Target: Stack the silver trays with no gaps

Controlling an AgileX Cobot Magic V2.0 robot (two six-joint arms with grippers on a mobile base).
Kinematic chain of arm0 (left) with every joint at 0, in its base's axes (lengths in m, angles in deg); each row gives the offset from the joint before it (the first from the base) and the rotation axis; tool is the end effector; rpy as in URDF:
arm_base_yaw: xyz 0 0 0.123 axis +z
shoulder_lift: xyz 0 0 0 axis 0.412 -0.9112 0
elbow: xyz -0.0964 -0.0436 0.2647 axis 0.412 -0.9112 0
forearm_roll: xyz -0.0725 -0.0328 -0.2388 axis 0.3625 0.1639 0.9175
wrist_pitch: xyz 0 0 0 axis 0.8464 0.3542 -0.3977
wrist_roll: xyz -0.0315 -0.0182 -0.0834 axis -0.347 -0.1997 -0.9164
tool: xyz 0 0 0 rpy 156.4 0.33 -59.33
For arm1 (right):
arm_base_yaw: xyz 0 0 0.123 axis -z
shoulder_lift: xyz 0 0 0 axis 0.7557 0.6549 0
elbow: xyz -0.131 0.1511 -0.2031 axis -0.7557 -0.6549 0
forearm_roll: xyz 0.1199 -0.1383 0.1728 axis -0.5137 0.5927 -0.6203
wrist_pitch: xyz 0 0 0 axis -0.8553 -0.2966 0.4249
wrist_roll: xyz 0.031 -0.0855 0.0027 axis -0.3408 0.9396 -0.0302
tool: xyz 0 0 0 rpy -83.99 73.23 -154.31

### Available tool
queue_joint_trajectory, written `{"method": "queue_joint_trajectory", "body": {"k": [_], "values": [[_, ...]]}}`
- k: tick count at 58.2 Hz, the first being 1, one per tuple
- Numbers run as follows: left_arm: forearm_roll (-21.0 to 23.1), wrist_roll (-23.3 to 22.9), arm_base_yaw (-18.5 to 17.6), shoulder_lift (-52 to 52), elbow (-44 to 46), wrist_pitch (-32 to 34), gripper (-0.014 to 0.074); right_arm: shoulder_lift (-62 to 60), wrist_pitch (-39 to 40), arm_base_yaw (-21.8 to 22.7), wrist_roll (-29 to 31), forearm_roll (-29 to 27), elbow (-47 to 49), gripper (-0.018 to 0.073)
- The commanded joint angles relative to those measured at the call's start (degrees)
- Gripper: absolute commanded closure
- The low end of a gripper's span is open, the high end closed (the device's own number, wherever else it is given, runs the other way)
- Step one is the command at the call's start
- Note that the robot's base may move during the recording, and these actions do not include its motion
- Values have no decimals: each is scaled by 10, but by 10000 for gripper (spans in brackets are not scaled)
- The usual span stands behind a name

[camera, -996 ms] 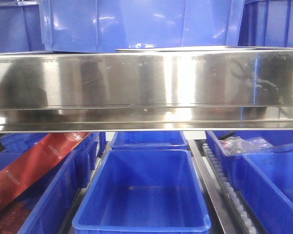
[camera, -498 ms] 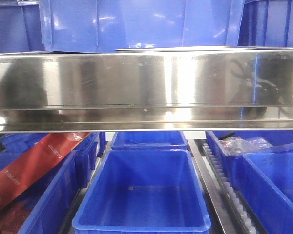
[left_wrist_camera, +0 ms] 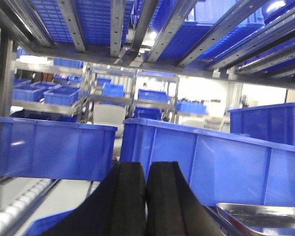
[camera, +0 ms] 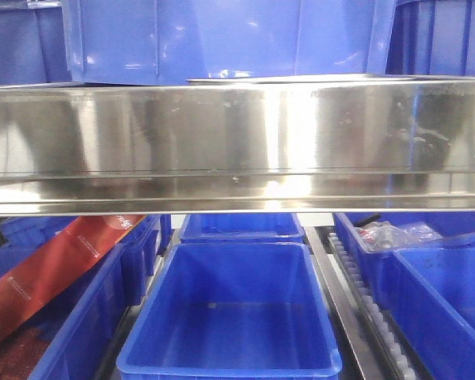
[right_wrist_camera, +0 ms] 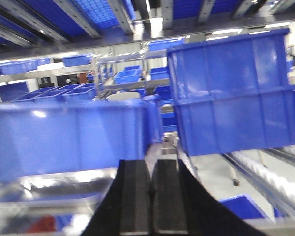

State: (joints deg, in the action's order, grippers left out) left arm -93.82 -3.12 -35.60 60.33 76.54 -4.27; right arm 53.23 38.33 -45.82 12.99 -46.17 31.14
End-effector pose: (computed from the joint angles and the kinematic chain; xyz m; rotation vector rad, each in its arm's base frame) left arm 0.0257 -0.0042 0.3084 0.0577 1.2774 -0.2418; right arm 0.0407 -0.0012 0.2738 0.1310 1.3325 0.0903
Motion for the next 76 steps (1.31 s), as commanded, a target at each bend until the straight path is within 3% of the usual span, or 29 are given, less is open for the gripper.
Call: {"method": "queue_joint_trajectory", "body": {"k": [1, 9, 16, 24, 28, 36, 43, 50, 57, 66, 76], "values": [[-18, 0, 2, -18, 73, -100, 599, 0, -87, 1, -1, -3, 82, 638], [-52, 0, 2, -72, 168, -161, 599, 18, -267, 1, -1, -1, 210, 638], [-60, 17, 2, -137, 230, -180, 599, 95, -365, 1, -1, 1, 299, 638], [-25, 22, 2, -241, 310, -247, 599, 219, -445, 1, -1, 3, 395, 638], [3, 47, 2, -304, 356, -293, 602, 293, -490, 1, 2, 3, 445, 638], [48, 70, 2, -432, 451, -369, 616, 428, -523, 1, 2, 3, 526, 638], [79, 70, 1, -530, 511, -384, 616, 527, -550, 1, 2, 3, 582, 638], [95, 70, -31, -629, 569, -399, 616, 619, -567, -7, 2, 3, 633, 638], [92, 69, -93, -734, 636, -420, 616, 704, -560, -32, 2, 18, 678, 638], [50, 28, -169, -867, 741, -433, 616, 805, -557, -81, 2, 60, 734, 638], [4, -23, -214, -994, 859, -481, 616, 890, -557, -112, 2, 68, 791, 635]]}}
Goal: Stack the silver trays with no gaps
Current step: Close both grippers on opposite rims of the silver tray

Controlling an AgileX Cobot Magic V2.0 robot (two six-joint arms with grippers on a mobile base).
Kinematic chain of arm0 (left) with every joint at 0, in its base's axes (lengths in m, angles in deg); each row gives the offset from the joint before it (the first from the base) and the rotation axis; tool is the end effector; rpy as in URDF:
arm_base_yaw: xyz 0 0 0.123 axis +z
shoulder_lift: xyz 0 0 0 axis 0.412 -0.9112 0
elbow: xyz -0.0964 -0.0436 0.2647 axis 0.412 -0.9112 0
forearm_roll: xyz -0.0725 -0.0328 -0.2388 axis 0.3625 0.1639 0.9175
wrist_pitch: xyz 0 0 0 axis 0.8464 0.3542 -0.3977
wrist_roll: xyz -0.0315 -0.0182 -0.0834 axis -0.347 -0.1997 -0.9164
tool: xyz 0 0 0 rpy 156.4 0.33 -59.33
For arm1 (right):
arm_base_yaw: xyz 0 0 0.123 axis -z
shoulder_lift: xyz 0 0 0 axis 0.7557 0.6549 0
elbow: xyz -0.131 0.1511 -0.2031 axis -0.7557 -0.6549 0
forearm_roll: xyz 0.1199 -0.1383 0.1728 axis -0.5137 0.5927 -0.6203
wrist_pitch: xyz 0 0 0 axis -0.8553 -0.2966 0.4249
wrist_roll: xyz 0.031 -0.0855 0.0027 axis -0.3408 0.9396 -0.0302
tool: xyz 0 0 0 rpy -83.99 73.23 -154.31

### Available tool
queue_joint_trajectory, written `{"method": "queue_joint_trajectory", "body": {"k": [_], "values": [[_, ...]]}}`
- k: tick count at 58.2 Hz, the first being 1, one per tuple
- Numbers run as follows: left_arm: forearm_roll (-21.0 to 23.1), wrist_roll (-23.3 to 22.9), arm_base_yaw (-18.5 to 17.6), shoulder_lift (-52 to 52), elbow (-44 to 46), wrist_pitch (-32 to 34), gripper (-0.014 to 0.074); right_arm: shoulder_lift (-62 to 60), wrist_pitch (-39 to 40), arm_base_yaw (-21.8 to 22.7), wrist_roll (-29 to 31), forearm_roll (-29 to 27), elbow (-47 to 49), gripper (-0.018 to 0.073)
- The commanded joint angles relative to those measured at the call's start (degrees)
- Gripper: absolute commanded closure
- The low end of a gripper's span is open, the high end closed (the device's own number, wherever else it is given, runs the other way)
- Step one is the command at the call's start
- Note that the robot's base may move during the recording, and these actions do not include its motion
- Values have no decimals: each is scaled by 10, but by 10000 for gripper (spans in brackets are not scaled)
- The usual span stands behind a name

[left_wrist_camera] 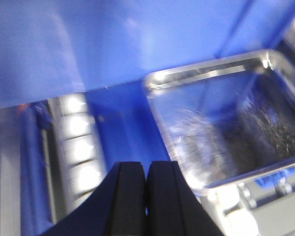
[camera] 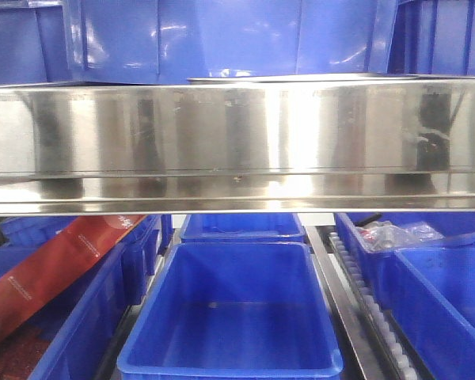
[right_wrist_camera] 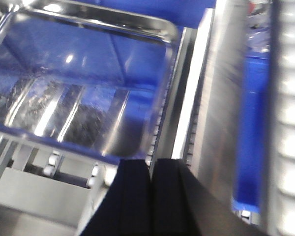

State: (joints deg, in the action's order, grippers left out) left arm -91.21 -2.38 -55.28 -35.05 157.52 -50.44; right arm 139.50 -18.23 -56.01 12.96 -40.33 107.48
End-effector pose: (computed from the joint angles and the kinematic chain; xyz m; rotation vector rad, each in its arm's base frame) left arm 0.3236 -0.1902 0.3988 0.4455 2.3078 -0.2957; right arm 0.3177 0.0489 0.3845 -0.2123 2.4887 0.1869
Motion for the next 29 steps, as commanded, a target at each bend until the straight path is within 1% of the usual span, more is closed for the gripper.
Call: {"method": "queue_joint_trajectory", "body": {"k": [1, 11, 16, 23, 29], "values": [[-25, -33, -19, -52, 61, -24, 616, 33, 8, -11, 1, 9, 31, 635], [-27, -39, -31, -127, 135, -56, 610, 81, 29, -13, 0, 9, 56, 635], [-16, -39, -31, -143, 142, -54, 590, 89, 45, -13, 0, 9, 57, 635], [-14, -39, -31, -155, 142, -55, 505, 98, 45, -13, 0, 9, 57, 635], [-11, -39, -31, -161, 142, -54, 377, 108, 45, -13, 0, 9, 57, 629]]}}
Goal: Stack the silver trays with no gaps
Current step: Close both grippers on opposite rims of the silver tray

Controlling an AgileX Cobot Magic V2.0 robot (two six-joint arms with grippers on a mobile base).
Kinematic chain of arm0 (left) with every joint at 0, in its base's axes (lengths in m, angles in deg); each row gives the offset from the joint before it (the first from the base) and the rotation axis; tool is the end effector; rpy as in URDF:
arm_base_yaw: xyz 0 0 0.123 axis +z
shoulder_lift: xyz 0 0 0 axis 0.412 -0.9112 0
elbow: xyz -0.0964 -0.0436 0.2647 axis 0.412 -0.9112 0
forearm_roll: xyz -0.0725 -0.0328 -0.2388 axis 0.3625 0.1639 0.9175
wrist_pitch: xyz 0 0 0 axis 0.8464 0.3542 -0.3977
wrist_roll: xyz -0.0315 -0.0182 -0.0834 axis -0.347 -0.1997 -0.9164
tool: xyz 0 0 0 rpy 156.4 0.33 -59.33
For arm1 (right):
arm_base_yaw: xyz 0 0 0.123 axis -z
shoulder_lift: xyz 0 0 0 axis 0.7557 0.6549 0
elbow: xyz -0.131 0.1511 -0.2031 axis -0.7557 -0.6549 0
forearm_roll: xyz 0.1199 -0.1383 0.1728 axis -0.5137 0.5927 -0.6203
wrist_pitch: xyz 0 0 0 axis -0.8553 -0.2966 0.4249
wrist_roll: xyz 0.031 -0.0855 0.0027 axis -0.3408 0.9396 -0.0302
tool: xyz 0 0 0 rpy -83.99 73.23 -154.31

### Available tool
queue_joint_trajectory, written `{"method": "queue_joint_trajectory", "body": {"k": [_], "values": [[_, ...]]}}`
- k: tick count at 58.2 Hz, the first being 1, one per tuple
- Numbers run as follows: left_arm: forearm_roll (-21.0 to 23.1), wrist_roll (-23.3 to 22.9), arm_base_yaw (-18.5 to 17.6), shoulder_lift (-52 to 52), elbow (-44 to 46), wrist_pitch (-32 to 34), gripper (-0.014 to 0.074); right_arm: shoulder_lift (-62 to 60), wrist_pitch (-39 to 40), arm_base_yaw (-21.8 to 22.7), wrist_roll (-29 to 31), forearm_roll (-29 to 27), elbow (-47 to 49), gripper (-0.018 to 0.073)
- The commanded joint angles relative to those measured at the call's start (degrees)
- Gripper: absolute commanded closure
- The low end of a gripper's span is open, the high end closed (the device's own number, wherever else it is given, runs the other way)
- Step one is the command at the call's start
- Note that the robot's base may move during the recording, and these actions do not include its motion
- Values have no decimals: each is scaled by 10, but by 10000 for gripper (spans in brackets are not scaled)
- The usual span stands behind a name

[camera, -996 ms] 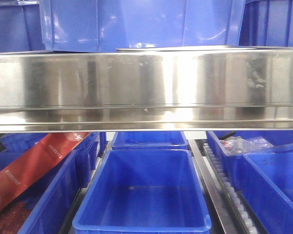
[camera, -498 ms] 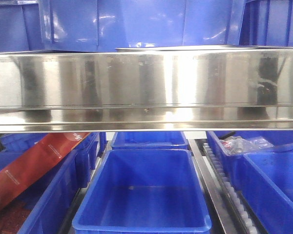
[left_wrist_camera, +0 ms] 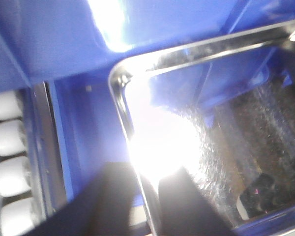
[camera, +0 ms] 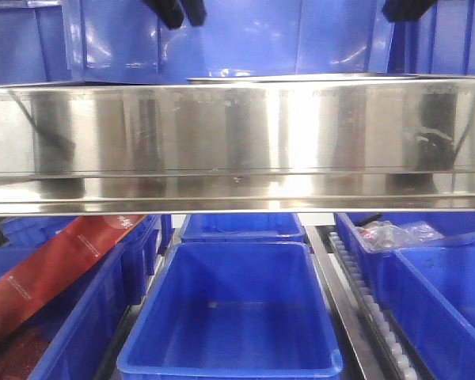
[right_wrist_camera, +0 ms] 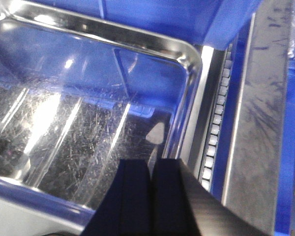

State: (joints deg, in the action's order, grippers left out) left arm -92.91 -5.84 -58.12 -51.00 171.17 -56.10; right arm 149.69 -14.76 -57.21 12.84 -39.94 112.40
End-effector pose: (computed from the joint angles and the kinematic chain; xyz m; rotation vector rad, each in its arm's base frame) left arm 0.3706 -0.2410 0.3519 0.4640 2.4414 -0.2549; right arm 0.3675 0.0619 0.3518 -0.2287 2.5203 0.1847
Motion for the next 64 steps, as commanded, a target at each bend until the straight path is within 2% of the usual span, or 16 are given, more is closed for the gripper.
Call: {"method": "queue_joint_trajectory", "body": {"k": [1, 5, 9, 13, 16, 28, 64], "values": [[6, -5, -3, -3, 6, 2, 351, 7, 10, -1, 1, 5, 8, 616], [6, -10, -3, -9, 6, 2, 293, 16, 10, -1, -4, 5, 8, 545], [7, -23, -3, -15, 6, 2, 251, 23, 10, -1, -18, 5, 8, 401], [8, -23, -3, -19, 6, 2, 245, 30, 9, -1, -18, 4, 8, 262], [11, -23, -3, -20, 6, 4, 246, 34, 9, -1, -18, 4, 8, 215], [14, -24, -3, -29, 6, 7, 246, 52, 26, -1, -18, 4, 8, 241], [44, -24, -3, -78, 6, 26, 246, 107, 47, 1, -50, 12, 8, 241]]}}
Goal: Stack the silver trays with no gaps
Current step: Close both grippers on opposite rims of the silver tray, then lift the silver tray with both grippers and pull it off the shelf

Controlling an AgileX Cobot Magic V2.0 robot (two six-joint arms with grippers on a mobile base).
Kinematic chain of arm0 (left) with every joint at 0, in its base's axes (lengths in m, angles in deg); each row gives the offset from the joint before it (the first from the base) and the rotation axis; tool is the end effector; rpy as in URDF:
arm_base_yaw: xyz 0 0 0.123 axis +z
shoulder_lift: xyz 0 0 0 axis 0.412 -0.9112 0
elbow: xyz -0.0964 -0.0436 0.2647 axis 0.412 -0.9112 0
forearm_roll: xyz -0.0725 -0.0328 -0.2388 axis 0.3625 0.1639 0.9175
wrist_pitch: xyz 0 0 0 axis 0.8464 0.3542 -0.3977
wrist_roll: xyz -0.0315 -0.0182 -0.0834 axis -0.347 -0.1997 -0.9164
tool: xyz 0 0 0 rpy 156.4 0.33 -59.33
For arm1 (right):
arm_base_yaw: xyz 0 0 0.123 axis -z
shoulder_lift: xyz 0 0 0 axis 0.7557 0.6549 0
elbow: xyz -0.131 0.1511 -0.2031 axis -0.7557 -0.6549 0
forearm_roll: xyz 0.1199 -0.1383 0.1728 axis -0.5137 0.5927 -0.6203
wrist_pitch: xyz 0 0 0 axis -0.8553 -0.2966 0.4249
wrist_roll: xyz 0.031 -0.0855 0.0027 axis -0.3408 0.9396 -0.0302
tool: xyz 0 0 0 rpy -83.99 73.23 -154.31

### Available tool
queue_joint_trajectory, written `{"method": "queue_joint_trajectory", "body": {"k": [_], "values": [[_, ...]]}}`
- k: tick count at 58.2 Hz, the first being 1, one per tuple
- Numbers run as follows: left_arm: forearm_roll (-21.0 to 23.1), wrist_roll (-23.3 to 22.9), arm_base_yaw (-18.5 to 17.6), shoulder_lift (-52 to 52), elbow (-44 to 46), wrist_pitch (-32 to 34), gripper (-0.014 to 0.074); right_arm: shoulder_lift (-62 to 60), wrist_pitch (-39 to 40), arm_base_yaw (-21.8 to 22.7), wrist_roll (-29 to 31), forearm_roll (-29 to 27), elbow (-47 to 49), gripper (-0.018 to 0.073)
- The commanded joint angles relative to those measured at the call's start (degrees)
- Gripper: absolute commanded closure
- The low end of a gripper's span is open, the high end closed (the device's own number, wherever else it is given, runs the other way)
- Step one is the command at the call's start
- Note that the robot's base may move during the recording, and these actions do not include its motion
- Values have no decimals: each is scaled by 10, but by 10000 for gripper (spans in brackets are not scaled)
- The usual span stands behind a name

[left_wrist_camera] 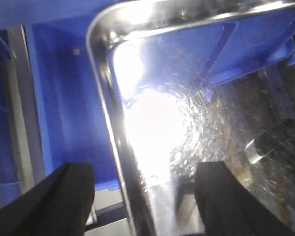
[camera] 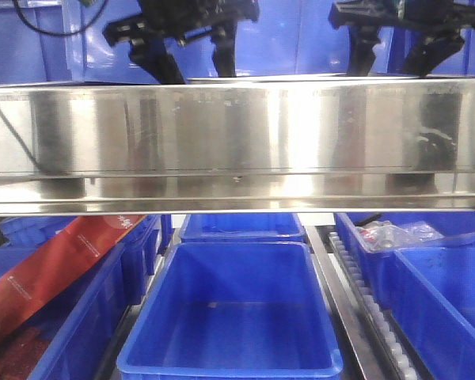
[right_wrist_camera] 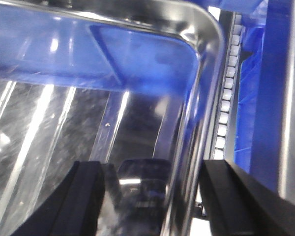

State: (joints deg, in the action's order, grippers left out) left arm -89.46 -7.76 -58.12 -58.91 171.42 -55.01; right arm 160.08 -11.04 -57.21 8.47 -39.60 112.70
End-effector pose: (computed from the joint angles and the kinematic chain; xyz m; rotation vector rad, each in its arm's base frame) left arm 0.3921 -0.2610 0.2909 0.4288 2.5791 -0.2894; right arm 0.4081 0.0669 0.2850 -0.1232 2.6429 0.1962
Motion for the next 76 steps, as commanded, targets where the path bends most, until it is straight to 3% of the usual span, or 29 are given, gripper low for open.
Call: {"method": "queue_joint_trajectory", "body": {"k": [1, 27, 45, 69, 76], "values": [[9, -5, -3, 1, 3, 17, 246, 6, 10, 1, -6, 8, 5, 241], [9, -5, -3, 1, 3, 27, 251, 17, 4, 1, -11, 11, 5, 241], [14, -5, -3, 1, 3, 27, 352, 17, 4, 1, -11, 11, 5, 241], [58, -5, -3, -32, 3, 9, 356, 17, 4, 1, -11, 11, 5, 241], [58, -5, -3, -32, 3, 9, 431, 17, 4, 1, -11, 11, 5, 281]]}}
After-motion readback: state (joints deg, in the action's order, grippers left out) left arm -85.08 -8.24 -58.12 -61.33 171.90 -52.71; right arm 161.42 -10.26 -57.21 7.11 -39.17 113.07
